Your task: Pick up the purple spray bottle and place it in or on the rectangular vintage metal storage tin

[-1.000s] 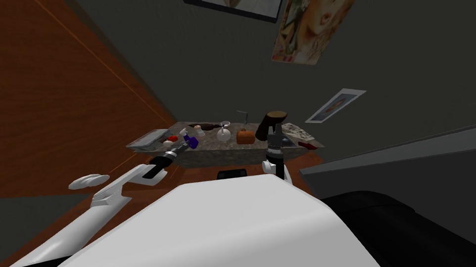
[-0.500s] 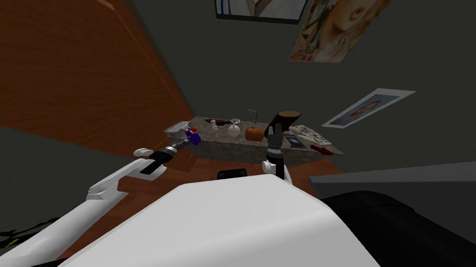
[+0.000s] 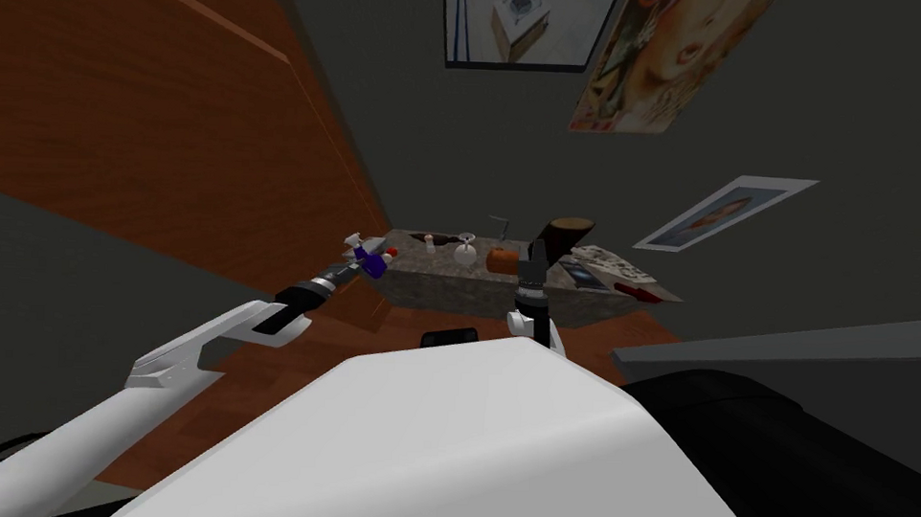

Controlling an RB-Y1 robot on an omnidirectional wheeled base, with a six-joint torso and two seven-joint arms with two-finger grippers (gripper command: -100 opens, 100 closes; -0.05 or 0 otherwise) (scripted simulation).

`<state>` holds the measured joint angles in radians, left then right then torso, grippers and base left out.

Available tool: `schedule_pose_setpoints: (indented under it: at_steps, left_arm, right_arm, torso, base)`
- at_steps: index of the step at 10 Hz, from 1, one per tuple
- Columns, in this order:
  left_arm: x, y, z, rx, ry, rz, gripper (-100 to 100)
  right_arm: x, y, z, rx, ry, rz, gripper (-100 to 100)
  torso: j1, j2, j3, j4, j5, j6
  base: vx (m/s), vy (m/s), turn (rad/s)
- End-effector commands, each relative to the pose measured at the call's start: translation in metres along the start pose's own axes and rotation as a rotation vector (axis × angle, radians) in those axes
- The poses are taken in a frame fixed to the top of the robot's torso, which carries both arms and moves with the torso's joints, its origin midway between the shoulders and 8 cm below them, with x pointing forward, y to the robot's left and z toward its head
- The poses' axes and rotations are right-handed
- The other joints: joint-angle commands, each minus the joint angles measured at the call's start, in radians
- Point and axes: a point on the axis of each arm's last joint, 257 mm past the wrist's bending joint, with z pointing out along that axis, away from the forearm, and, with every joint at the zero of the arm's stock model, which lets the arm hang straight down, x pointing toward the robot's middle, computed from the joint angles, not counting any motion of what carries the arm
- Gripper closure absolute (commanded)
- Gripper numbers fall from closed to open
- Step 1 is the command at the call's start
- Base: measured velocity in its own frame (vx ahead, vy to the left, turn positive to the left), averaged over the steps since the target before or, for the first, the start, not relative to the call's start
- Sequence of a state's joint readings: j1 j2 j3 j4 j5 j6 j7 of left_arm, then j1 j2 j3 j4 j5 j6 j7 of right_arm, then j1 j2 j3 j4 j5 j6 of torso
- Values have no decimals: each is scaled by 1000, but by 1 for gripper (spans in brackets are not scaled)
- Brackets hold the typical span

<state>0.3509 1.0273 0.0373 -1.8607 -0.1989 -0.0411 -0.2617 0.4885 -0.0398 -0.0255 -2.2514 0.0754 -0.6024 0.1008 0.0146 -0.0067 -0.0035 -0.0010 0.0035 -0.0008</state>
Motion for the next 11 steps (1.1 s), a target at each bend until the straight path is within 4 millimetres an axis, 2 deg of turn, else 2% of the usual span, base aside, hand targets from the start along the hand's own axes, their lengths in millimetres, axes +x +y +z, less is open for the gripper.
schedule_pose_setpoints:
  at_steps: [1, 6, 11]
  left_arm:
    - [-7, 7, -3, -12, 5, 2, 100]
    - [-27, 32, -14, -68, 32, 25, 100]
    - [-41, 49, -21, -107, 53, 51, 100]
  right_arm:
    - [0, 0, 0, 0, 0, 0, 0]
    - [0, 0, 0, 0, 0, 0, 0]
    - [0, 0, 0, 0, 0, 0, 0]
  torso:
    - [0, 0, 0, 0, 0, 0]
    - [-3, -8, -5, -2, -1, 2]
    - [-7, -2, -1, 0, -2, 3]
  base:
    - [119, 179, -75]
    - [179, 208, -152]
    - [106, 178, -125]
